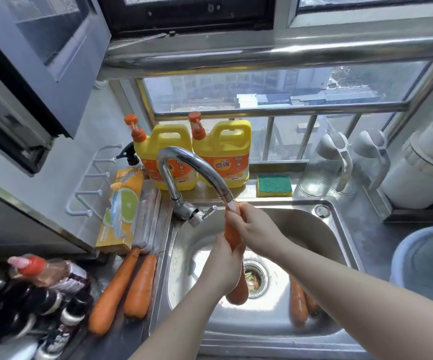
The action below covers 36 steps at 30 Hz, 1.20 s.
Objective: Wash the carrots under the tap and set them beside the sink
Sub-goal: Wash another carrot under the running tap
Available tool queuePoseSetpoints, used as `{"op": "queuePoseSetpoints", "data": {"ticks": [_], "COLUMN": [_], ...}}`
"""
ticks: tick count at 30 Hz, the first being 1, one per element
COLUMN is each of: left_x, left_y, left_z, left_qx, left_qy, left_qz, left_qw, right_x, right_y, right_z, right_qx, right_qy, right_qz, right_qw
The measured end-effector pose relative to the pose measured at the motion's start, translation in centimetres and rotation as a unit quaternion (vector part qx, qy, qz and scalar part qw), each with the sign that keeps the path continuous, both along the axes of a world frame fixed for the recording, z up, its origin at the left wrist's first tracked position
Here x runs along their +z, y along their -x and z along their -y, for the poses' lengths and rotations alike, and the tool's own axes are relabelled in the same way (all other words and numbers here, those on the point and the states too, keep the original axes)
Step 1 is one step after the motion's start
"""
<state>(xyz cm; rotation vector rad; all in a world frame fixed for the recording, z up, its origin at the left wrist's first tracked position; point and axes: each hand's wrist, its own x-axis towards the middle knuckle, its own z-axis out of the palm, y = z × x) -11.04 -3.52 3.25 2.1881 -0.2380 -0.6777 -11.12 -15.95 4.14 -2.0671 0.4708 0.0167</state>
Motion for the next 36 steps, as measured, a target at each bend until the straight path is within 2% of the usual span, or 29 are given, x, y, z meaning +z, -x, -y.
{"op": "queuePoseSetpoints", "data": {"ticks": [3,7,10,13,17,20,22,26,28,30,33,36], "left_x": [0.0,0.1,0.2,0.4,0.5,0.4,0.5,0.3,0.2,0.1,0.5,1.4], "left_y": [0.5,0.9,1.3,1.5,1.3,1.4,1.5,1.4,1.4,1.1,-0.1,-0.7], "left_z": [0.3,0.6,1.1,1.3,1.1,1.4,1.5,1.1,1.1,1.2,1.2,1.1], "left_qx": [-0.007,-0.014,-0.016,-0.010,-0.002,-0.016,-0.009,-0.006,0.004,0.036,0.115,0.161], "left_qy": [-0.001,0.011,0.011,0.021,0.023,0.021,0.032,0.039,0.058,0.097,0.179,0.237], "left_qz": [-0.018,-0.024,-0.035,-0.054,-0.048,-0.040,-0.049,-0.061,-0.068,-0.091,-0.181,-0.269], "left_qw": [1.000,1.000,0.999,0.998,0.999,0.999,0.998,0.997,0.996,0.990,0.960,0.920], "right_x": [0.5,1.1,1.5,1.5,1.7,1.4,1.5,2.1,2.1,2.1,1.8,1.8], "right_y": [0.0,0.7,0.5,0.0,0.6,0.4,0.2,0.8,1.1,1.5,2.9,4.6], "right_z": [0.1,0.3,0.3,0.6,0.9,0.7,1.0,1.2,1.2,1.6,2.7,3.5], "right_qx": [-0.007,0.080,0.046,0.020,0.091,0.048,0.021,0.109,0.118,0.104,0.042,0.104], "right_qy": [0.013,0.076,0.119,0.091,0.064,0.081,0.065,0.027,0.009,-0.057,-0.151,-0.170], "right_qz": [0.004,0.008,0.036,0.045,0.033,0.062,0.074,0.026,0.032,0.045,-0.010,-0.101], "right_qw": [1.000,0.994,0.991,0.995,0.993,0.994,0.995,0.993,0.992,0.992,0.988,0.975]}}
